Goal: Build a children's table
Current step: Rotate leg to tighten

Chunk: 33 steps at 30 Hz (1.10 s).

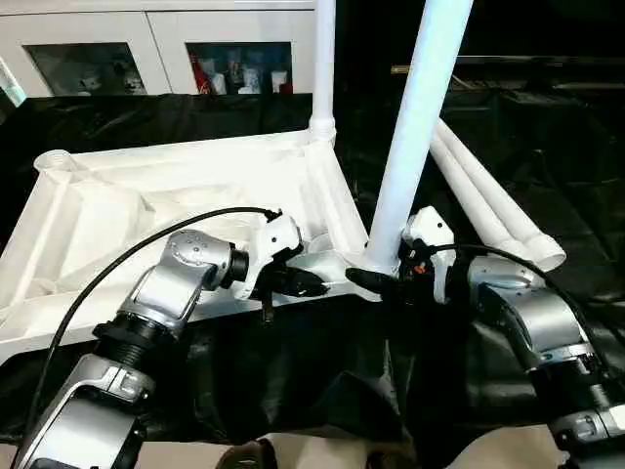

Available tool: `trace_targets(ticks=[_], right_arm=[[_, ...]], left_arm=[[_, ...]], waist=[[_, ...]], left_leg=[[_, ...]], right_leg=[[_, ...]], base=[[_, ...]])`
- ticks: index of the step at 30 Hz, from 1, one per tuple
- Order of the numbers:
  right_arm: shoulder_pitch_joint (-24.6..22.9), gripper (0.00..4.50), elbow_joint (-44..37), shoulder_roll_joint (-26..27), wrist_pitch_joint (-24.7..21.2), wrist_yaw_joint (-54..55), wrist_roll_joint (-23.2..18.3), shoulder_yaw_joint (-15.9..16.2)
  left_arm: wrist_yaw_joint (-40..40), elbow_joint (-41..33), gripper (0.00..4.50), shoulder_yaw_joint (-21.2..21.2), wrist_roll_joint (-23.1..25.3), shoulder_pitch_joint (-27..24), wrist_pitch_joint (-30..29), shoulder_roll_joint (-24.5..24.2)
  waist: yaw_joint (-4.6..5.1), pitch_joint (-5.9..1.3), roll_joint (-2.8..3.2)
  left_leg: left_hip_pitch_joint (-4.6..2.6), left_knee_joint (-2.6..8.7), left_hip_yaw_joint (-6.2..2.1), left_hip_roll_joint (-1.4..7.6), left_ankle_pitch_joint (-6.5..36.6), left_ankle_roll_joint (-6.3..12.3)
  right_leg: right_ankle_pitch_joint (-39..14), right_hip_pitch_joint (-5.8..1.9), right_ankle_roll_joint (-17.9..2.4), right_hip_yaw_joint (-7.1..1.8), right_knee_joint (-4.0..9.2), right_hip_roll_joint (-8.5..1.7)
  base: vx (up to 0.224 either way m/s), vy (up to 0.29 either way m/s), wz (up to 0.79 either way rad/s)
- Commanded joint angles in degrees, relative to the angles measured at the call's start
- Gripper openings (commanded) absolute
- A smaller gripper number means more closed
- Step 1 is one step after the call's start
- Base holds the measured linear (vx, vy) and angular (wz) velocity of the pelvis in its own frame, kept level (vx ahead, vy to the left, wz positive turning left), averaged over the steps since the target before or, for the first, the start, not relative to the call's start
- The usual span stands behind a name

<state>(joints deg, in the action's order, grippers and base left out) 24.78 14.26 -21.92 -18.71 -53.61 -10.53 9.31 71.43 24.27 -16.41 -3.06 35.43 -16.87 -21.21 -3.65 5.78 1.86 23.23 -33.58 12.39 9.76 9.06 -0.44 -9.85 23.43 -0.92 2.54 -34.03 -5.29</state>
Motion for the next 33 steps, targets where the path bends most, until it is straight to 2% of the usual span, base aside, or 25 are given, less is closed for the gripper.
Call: trace_targets(ticks=[1, 2, 3, 4, 5, 6, 8, 9, 12, 14, 15, 16, 17, 19, 22, 24, 25, 28, 31, 32, 33], right_arm=[[-0.09, 2.8, 2.55, 2.88, -0.96, 5.34, 1.07, -0.43], [1.03, 2.8, 6.77, 5.82, -0.52, 12.29, 2.27, -2.18], [1.03, 2.8, 6.77, 5.82, -0.52, 12.29, 2.27, -2.18], [2.31, 2.79, 10.91, 8.23, -0.06, 18.33, 3.37, -3.49], [2.79, 2.79, 12.35, 9.06, 0.07, 20.52, 3.73, -3.96], [3.64, 2.78, 14.35, 10.35, 0.44, 23.54, 4.12, -4.51], [5.67, 2.77, 18.33, 13.16, 0.86, 29.43, 4.53, -5.67], [6.74, 2.77, 20.03, 14.61, 1.1, 31.61, 4.48, -6.07], [9.89, 2.77, 24.01, 18.27, 2.33, 35.53, 4.79, -5.96], [11.83, 2.77, 26.65, 20.29, 3.88, 36.58, 6.02, -5.54], [12.36, 2.77, 27.49, 20.85, 4.4, 36.42, 5.76, -5.79], [12.91, 3.33, 28.2, 21.47, 4.75, 36.15, 5.18, -6.23], [13.48, 3.47, 28.81, 22.02, 5.07, 35.79, 4.77, -6.48], [14.17, 3.53, 28.89, 22.46, 6.36, 35.59, 4.92, -6.44], [14.66, 3.93, 29.63, 22.27, 7.75, 36.09, 5.85, -6.3], [14.4, 3.93, 29.22, 21.37, 9.11, 35.61, 6.77, -6.02], [14.11, 3.93, 28.65, 20.77, 9.23, 35.05, 7.02, -5.91], [13.13, 3.93, 26.54, 19.12, 8.56, 32.36, 6.71, -5.94], [9.84, 3.93, 20.18, 13.17, 6.94, 23.29, 6.99, -3.49], [9.84, 3.93, 20.18, 13.17, 6.94, 23.29, 6.99, -3.49], [9.5, 3.93, 19.52, 12.55, 6.7, 22.32, 6.91, -3.28]], left_arm=[[-0.31, -2.21, 0.0, 0.02, -2.08, 0.93, 0.85, 2.17], [-3.97, -1.07, 0.0, 0.88, -1.68, 1.73, -0.19, 3.89], [-3.97, -1.07, 0.0, 0.88, -1.68, 1.73, -0.19, 3.89], [-7.89, 0.31, 0.0, 1.68, -1.09, 2.73, -1.08, 5.79], [-9.37, 0.87, 0.0, 1.92, -0.78, 3.09, -1.22, 6.46], [-11.72, 1.84, 0.0, 2.12, -0.12, 3.75, -1.56, 7.5], [-17.23, 3.94, 0.0, 2.81, 1.12, 5.28, -2.42, 10.06], [-19.76, 4.78, 0.0, 3.25, 1.45, 6.0, -3.26, 11.44], [-26.27, 6.33, 0.0, 4.33, 1.97, 7.66, -4.81, 15.19], [-28.63, 6.73, 0.0, 4.65, 1.9, 8.31, -4.8, 17.3], [-28.97, 6.91, 0.0, 4.7, 1.89, 8.46, -4.7, 17.76], [-28.97, 7.02, 0.0, 4.57, 1.95, 8.54, -4.35, 18.09], [-28.91, 7.18, 0.0, 4.48, 1.92, 8.61, -4.11, 18.32], [-28.14, 7.2, 0.0, 4.17, 1.87, 8.37, -3.52, 18.0], [-26.58, 6.73, 0.0, 3.57, 1.78, 7.73, -2.73, 17.2], [-24.66, 5.31, 0.0, 2.99, 1.65, 6.69, -2.53, 16.16], [-23.48, 4.71, 0.0, 2.63, 1.62, 6.17, -2.21, 15.51], [-20.99, 3.87, 0.0, 2.23, 1.48, 5.23, -1.17, 14.12], [-14.4, 1.74, 0.0, 1.59, 0.02, 3.61, 0.15, 10.94], [-14.4, 1.74, 0.0, 1.59, 0.02, 3.61, 0.15, 10.94], [-13.77, 1.53, 0.0, 1.56, -0.19, 3.5, 0.07, 10.63]], waist=[[0.16, -4.77, -0.46], [0.21, -4.73, -0.43], [0.53, -4.62, -0.38], [0.57, -4.56, -0.48], [1.08, -4.59, -0.49], [1.15, -4.62, -0.49], [1.58, -4.56, -0.49], [1.75, -4.6, -0.49], [1.72, -4.72, -0.5], [1.71, -4.83, -0.61], [1.58, -4.91, -0.79], [1.56, -4.98, -0.73], [1.56, -4.92, -1.0], [1.5, -4.94, -0.85], [1.59, -4.67, -0.9], [1.7, -4.57, -0.97], [1.69, -4.56, -0.81], [1.7, -4.55, -0.81], [1.38, -4.58, -0.72], [1.41, -4.56, -0.72], [1.44, -4.62, -0.58]], left_leg=[[-2.09, 4.06, -1.89, 3.51, 12.67, 1.99], [-2.12, 4.09, -1.95, 3.48, 13.02, 1.75], [-2.22, 4.16, -1.93, 3.42, 13.94, 0.87], [-2.17, 4.21, -2.06, 3.35, 14.72, 0.32], [-2.18, 4.31, -2.21, 3.24, 15.88, -0.86], [-2.33, 4.3, -2.22, 3.29, 16.08, -0.96], [-2.14, 4.35, -2.24, 3.2, 16.3, -0.95], [-2.36, 4.27, -2.18, 3.14, 16.44, -0.94], [-2.21, 4.04, -2.05, 3.06, 14.34, -0.15], [-1.85, 3.86, -1.99, 2.97, 12.65, 0.84], [-1.86, 3.79, -1.99, 2.97, 11.6, 1.55], [-1.78, 3.66, -1.91, 2.93, 10.23, 2.64], [-1.77, 3.66, -1.87, 2.95, 9.69, 3.12], [-1.78, 3.57, -1.81, 2.98, 8.58, 4.57], [-1.89, 3.73, -1.84, 3.07, 10.5, 4.29], [-1.88, 3.88, -1.92, 3.11, 11.78, 3.63], [-1.95, 3.96, -2.01, 3.16, 12.06, 3.32], [-1.98, 3.99, -1.95, 3.2, 12.18, 3.31], [-1.91, 3.96, -1.95, 3.29, 11.26, 3.96], [-1.85, 3.95, -1.92, 3.27, 11.03, 4.06], [-2.02, 3.92, -1.83, 3.3, 11.2, 4.16]], right_leg=[[-12.38, -2.07, -13.4, -2.21, 3.57, -3.41], [-12.92, -2.02, -13.37, -2.21, 3.66, -3.45], [-14.48, -1.7, -13.4, -2.22, 3.84, -3.4], [-15.69, -1.86, -13.09, -2.15, 3.92, -3.48], [-17.67, -1.96, -12.28, -2.1, 4.09, -3.48], [-17.65, -1.86, -12.09, -2.17, 4.16, -3.48], [-16.86, -1.88, -11.98, -2.18, 4.15, -3.4], [-16.47, -1.72, -12.12, -2.2, 4.27, -3.31], [-14.1, -1.99, -12.69, -2.18, 4.09, -3.35], [-12.05, -2.28, -12.98, -2.17, 3.88, -3.39], [-10.8, -2.44, -13.06, -2.05, 3.77, -3.33], [-8.76, -2.5, -13.42, -2.07, 3.65, -3.28], [-7.98, -2.51, -13.55, -2.03, 3.61, -3.22], [-6.36, -2.57, -14.2, -1.96, 3.42, -3.2], [-9.75, -2.46, -13.93, -1.93, 3.75, -3.28], [-12.25, -2.35, -13.28, -1.93, 3.94, -3.32], [-12.88, -2.33, -13.0, -1.96, 4.0, -3.33], [-12.11, -2.32, -12.82, -2.03, 3.93, -3.24], [-9.59, -2.47, -13.03, -2.04, 3.71, -3.19], [-9.08, -2.55, -13.09, -2.04, 3.62, -3.12], [-8.9, -2.29, -13.53, -2.07, 3.59, -3.12]], base=[[0.0, 0.0, 0.0], [0.0, 0.0, 0.0], [0.0, 0.0, 0.0], [0.0, 0.0, 0.0], [0.0, 0.0, 0.0], [0.0, 0.0, 0.0], [0.0, 0.0, 0.0], [0.0, 0.0, 0.0], [0.0, 0.0, 0.0], [0.0, 0.0, 0.0], [0.0, 0.0, 0.0], [0.0, 0.0, 0.0], [0.0, 0.0, 0.0], [0.0, 0.0, 0.0], [0.0, 0.0, 0.0], [0.0, 0.0, 0.0], [0.0, 0.0, 0.0], [0.0, 0.0, 0.0], [0.0, 0.0, 0.0], [0.0, 0.0, 0.0], [0.0, 0.0, 0.0]])
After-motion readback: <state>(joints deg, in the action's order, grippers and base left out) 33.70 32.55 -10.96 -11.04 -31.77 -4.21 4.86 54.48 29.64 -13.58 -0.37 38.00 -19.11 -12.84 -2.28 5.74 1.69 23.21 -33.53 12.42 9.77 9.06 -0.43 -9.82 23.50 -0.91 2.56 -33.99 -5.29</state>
